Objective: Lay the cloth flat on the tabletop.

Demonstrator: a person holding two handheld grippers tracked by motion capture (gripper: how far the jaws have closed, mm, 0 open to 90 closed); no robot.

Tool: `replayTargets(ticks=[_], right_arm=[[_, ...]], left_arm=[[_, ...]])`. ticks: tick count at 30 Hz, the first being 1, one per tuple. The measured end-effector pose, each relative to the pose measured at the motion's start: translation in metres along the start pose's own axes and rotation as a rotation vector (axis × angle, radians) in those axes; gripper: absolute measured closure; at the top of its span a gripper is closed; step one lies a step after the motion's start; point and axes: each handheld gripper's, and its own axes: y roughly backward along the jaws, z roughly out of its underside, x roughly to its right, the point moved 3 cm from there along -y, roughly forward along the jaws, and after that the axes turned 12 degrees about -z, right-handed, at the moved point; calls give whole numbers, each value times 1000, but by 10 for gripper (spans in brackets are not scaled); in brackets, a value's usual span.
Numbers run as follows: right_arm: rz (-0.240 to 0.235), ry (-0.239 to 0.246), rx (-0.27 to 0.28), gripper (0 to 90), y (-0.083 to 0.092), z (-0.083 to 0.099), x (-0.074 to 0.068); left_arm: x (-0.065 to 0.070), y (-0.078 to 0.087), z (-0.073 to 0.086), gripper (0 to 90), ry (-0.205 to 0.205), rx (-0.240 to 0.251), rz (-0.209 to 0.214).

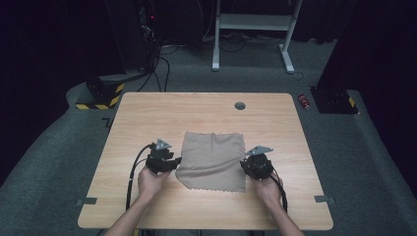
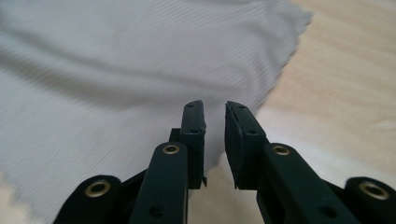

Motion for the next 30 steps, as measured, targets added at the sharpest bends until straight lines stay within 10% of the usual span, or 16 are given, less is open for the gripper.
replayTargets(ticks=[9, 20, 30], right_arm=[[-56, 40, -1, 709, -5, 27, -24], [-6, 51, 109, 632, -6, 40, -27], [-13, 38, 109, 631, -6, 40, -26]], left_arm=[[17, 23, 34, 588, -55, 2, 66], [50, -2, 16, 693, -211, -43, 24], [55, -4, -3, 889, -228, -92, 84]])
